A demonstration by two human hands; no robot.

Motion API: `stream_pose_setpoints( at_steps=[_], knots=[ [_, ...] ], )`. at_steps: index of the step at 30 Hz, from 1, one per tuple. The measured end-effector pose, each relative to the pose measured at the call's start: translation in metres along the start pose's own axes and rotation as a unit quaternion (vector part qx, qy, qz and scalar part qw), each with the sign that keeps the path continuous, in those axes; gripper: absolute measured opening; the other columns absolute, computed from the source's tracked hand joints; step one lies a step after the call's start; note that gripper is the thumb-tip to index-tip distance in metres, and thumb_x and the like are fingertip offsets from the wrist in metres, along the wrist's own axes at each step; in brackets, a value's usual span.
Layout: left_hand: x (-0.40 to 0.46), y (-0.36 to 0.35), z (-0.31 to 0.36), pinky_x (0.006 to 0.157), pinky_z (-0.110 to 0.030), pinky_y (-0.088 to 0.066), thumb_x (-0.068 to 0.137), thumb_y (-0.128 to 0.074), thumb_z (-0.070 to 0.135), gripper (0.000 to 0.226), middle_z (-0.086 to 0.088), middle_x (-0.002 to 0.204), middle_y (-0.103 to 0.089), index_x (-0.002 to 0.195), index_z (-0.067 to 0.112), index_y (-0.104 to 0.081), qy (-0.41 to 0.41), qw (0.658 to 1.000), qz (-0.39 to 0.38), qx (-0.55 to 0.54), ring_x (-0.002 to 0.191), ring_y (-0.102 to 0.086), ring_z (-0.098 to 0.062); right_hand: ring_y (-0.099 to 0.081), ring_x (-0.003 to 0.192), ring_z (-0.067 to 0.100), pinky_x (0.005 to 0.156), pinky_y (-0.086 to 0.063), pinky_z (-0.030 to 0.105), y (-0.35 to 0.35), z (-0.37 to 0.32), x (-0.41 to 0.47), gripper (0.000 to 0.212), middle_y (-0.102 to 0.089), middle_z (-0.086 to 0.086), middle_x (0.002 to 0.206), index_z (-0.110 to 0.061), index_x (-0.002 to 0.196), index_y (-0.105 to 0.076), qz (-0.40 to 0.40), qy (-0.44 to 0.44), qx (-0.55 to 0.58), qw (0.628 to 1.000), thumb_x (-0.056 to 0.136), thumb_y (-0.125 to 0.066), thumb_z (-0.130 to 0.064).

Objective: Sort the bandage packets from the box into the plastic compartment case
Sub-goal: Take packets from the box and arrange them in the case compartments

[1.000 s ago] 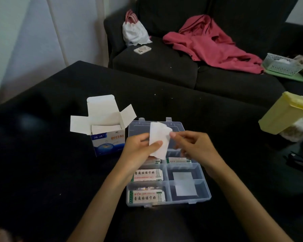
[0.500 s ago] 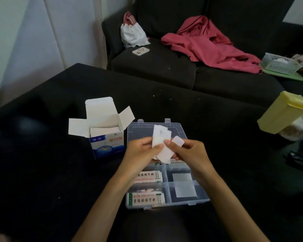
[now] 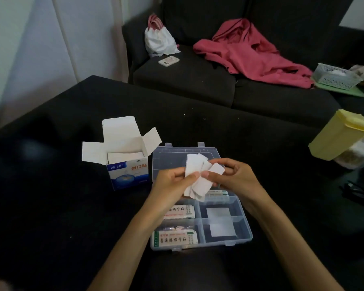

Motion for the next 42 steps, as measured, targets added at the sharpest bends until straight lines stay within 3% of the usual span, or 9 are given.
stream_pose_setpoints(
  at_steps=[6,10,15,21,23,25,28,34,42],
  knots=[
    [0.000,-0.005,0.000,0.070,-0.021,-0.057,0.085,-0.066,0.015,0.024,0.007,0.091,-0.074,0.102,0.032,-0.062,0.041,0.998,-0.030,0.030,0.085,-0.070,-0.007,-0.063,0.080,0.009,0.053,-0.050,0.012,-0.005,0.002,0.000,0.035,-0.061,-0.009,0.094,-0.028,0.100,-0.057,0.065,0.042,-0.065,0.995,0.072,-0.077,-0.024],
    [-0.001,-0.001,0.003,0.078,-0.030,-0.056,0.086,-0.061,0.008,0.028,-0.003,0.096,-0.073,0.113,0.015,-0.063,0.101,0.986,-0.086,-0.100,0.089,-0.069,-0.016,-0.058,0.069,0.006,0.057,-0.047,0.016,0.005,-0.003,-0.002,0.046,-0.068,-0.003,0.093,-0.021,0.117,-0.060,-0.129,-0.061,0.087,0.986,0.077,-0.066,-0.044],
    [-0.011,-0.008,0.008,0.053,-0.020,-0.048,0.081,-0.056,0.001,0.022,-0.010,0.084,-0.061,0.099,-0.002,-0.069,0.223,0.871,-0.234,-0.371,0.066,-0.058,-0.013,-0.063,0.106,0.018,0.087,-0.052,0.028,0.014,-0.010,0.006,0.043,-0.069,0.000,0.107,-0.023,0.124,-0.057,-0.274,-0.060,0.078,0.957,0.082,-0.062,-0.022],
    [-0.013,-0.011,0.004,0.048,-0.021,-0.037,0.072,-0.062,-0.012,0.027,-0.014,0.083,-0.056,0.099,-0.010,-0.064,0.296,0.774,-0.270,-0.491,0.059,-0.055,-0.017,-0.067,0.092,0.015,0.079,-0.056,0.025,0.005,-0.027,0.015,0.022,-0.072,0.000,0.091,-0.014,0.099,-0.067,-0.284,-0.043,-0.004,0.958,0.078,-0.062,-0.018],
    [-0.013,-0.010,0.004,0.042,-0.016,-0.035,0.078,-0.057,0.002,0.025,-0.013,0.082,-0.057,0.100,-0.007,-0.064,0.304,0.795,-0.243,-0.465,0.056,-0.054,-0.014,-0.067,0.091,0.018,0.080,-0.054,0.027,0.003,-0.028,0.018,0.019,-0.072,0.003,0.091,-0.014,0.091,-0.070,-0.265,-0.038,-0.046,0.962,0.074,-0.067,-0.023],
    [-0.012,-0.009,0.008,0.041,-0.014,-0.040,0.090,-0.044,0.022,0.033,-0.013,0.088,-0.065,0.108,0.002,-0.061,0.273,0.871,-0.197,-0.359,0.060,-0.061,-0.015,-0.067,0.086,0.015,0.075,-0.052,0.024,0.004,-0.029,0.019,0.019,-0.073,0.003,0.088,-0.015,0.088,-0.071,-0.231,-0.034,-0.070,0.970,0.072,-0.070,-0.026],
    [-0.007,-0.004,0.008,0.064,-0.029,-0.058,0.095,-0.033,0.049,0.045,-0.011,0.104,-0.071,0.112,0.018,-0.061,0.180,0.973,-0.100,-0.101,0.088,-0.071,-0.023,-0.068,0.078,0.011,0.063,-0.051,0.017,0.013,-0.029,0.021,0.026,-0.074,0.002,0.086,-0.012,0.093,-0.071,-0.159,-0.050,-0.046,0.985,0.072,-0.071,-0.025],
    [-0.007,0.000,0.013,0.064,-0.023,-0.057,0.093,-0.050,0.033,0.016,-0.003,0.095,-0.071,0.105,0.029,-0.060,0.072,0.996,-0.037,0.034,0.081,-0.071,-0.013,-0.065,0.065,0.006,0.052,-0.045,0.013,0.006,-0.022,0.021,0.018,-0.073,0.003,0.083,-0.012,0.090,-0.070,-0.086,-0.071,-0.083,0.990,0.076,-0.073,-0.022],
    [-0.005,-0.001,0.006,0.060,-0.017,-0.051,0.097,-0.048,0.025,0.020,0.004,0.094,-0.068,0.114,0.030,-0.056,0.005,0.990,-0.035,0.134,0.078,-0.066,-0.007,-0.069,0.064,0.005,0.053,-0.049,0.012,-0.009,-0.021,0.018,0.026,-0.070,0.002,0.084,-0.017,0.098,-0.063,-0.065,-0.086,-0.074,0.991,0.076,-0.074,-0.021]
  ],
)
Point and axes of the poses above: each hand's wrist, its own x-axis towards the middle knuckle, its own y-axis out of the back of the hand, z = x × y, the point moved 2 cm from there along x, towards the middle knuckle
